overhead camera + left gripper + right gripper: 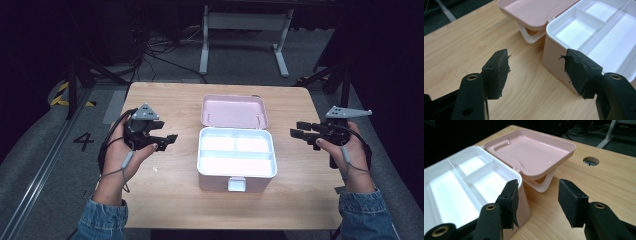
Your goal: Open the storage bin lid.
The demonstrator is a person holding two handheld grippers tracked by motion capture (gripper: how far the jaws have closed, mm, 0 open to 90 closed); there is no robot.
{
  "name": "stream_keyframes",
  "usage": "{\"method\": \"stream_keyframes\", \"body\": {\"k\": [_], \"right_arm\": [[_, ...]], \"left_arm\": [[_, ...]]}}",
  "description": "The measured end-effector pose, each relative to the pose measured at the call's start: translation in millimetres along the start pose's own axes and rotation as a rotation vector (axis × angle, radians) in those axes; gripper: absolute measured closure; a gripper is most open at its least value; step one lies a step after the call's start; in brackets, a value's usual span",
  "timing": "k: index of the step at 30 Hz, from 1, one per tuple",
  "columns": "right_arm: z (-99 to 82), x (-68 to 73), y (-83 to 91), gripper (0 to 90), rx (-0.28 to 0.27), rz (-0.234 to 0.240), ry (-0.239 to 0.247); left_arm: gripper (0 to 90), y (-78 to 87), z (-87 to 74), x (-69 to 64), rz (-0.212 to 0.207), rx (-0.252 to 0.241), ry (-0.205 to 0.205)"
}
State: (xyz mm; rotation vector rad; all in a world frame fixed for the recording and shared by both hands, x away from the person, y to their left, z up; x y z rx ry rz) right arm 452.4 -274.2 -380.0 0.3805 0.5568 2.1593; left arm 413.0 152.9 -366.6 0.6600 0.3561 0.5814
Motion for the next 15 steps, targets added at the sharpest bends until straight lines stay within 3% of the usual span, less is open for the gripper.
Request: {"method": "stream_keyframes", "body": {"k": [1, 7, 9, 11, 15], "right_arm": [[0.0, 0.0, 0.0, 51.8, 0.000, 0.000, 0.000], [-9.1, -2.7, -1.4, 49.9, 0.040, -0.039, 0.012], [-14.1, -4.1, -0.1, 49.9, 0.049, -0.054, 0.011], [-21.9, -6.6, 2.9, 49.9, 0.058, -0.063, -0.003], [-35.5, -8.6, 1.4, 50.5, 0.059, -0.114, -0.006]], "left_arm": [[35.8, 0.0, 0.0, 0.0, 0.000, 0.000, 0.000], [36.1, -5.2, -41.4, -0.3, -0.026, 0.055, 0.081], [37.0, -4.0, -55.8, 7.2, 0.007, 0.097, 0.107], [38.5, -4.3, -66.9, 10.2, 0.012, 0.103, 0.144], [38.4, -6.0, -81.6, 17.7, 0.017, 0.124, 0.147]]}}
Point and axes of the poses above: each handheld gripper's, and its own axes: y roughly backward along the jaws, z roughly out of its top, x roughly to its left, the point moved 8 cm from there along -y, roughly forward along the jaws, and after that the axes turned 10 degrees about -z, right-handed, at the moved point
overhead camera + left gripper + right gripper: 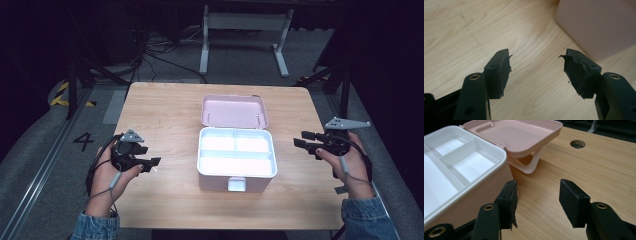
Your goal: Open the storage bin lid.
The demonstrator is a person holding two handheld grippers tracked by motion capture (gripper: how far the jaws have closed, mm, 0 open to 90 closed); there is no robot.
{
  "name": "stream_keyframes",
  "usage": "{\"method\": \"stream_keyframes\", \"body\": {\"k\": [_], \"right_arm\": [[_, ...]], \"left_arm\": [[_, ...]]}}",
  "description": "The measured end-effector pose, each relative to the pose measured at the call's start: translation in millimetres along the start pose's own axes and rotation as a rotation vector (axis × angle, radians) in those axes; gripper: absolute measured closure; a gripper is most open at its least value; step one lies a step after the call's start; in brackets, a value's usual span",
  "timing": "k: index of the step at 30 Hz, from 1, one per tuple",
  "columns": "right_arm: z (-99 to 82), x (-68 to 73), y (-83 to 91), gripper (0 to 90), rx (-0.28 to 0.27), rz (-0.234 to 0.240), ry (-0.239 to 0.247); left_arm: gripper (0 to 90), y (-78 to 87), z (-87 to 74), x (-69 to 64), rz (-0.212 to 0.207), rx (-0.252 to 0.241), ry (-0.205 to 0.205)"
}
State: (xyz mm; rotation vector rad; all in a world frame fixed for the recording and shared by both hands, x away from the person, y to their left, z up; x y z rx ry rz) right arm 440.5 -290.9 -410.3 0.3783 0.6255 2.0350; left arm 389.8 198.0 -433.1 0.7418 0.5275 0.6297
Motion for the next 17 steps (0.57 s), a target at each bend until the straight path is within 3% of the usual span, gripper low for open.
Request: {"method": "stream_keyframes", "body": {"k": [1, 3, 6, 13, 17], "right_arm": [[0.0, 0.0, 0.0, 50.5, 0.000, 0.000, 0.000], [-8.4, 2.8, -4.5, 51.7, -0.020, -0.051, 0.011], [-18.5, 9.6, -10.3, 51.4, 0.006, -0.029, 0.009], [-29.4, 8.6, -21.1, 51.1, 0.037, -0.032, 0.002], [-32.0, 5.4, -26.6, 50.6, 0.036, -0.041, -0.009]], "left_arm": [[38.4, -3.0, -4.5, 4.9, 0.022, -0.001, 0.004], [38.6, -12.4, -13.9, 11.2, 0.058, 0.007, 0.032], [39.7, -23.4, -20.0, 13.3, 0.039, 0.001, 0.051], [36.1, -31.2, -22.1, 16.9, 0.049, 0.004, 0.074], [34.2, -30.1, -26.7, 19.0, 0.030, 0.023, 0.158]]}}
Point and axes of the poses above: each handheld gripper's, and its own axes: y roughly backward along the jaws, z roughly out of its top, x roughly to its left, the point moved 8 cm from there along -y, roughly forward along the jaws, and after that the axes turned 10 degrees about -z, right-handed, at the moved point
